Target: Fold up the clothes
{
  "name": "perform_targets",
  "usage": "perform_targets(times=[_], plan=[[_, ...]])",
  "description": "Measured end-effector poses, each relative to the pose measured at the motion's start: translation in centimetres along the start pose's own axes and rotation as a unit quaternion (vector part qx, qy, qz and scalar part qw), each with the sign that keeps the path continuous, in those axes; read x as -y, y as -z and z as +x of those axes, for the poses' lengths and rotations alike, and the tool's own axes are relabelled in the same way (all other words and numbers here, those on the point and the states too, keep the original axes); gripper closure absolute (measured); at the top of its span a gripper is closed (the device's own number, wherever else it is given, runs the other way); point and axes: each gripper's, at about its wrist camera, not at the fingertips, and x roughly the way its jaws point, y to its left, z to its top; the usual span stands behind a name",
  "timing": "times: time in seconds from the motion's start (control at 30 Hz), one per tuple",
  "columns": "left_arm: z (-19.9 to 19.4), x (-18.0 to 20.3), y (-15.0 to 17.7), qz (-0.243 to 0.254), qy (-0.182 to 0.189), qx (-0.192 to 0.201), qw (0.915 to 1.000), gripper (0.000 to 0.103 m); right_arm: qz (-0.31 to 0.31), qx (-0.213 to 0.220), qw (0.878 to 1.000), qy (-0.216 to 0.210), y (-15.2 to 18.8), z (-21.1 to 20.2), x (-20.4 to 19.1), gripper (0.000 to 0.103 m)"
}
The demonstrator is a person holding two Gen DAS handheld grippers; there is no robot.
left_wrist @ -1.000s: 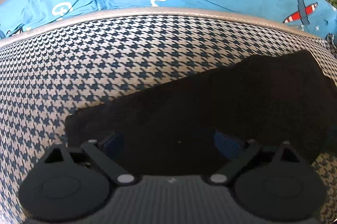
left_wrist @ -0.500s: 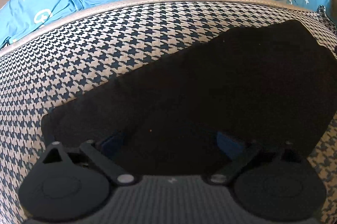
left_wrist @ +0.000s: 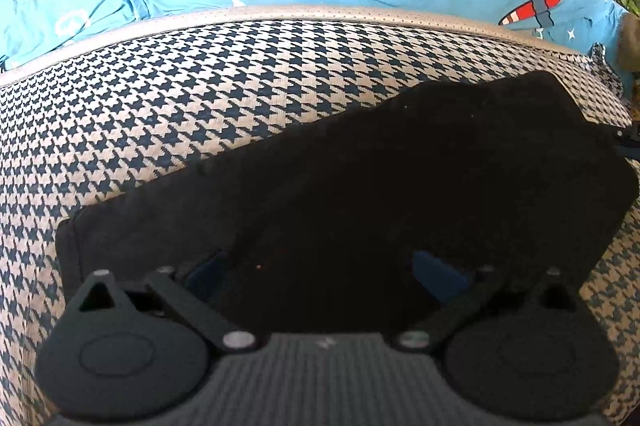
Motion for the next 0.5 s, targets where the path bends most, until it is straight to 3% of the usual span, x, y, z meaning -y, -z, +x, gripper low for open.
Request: perform_targets(times=[0.33,0.5], plan=[[0.5,0.0,-0.4,-0.012,0.011,-0.004,0.9999,0.0,-0.02,-0.009,0.998,-0.051,-0.3,2.1,0.0,0.048],[0.7,0.3,-0.6,-0.012,0.018,-0.006,0.9997,0.0,-0.028,-0.011,0.997,-0.068,-0.2,2.5,-0.1,0.051]])
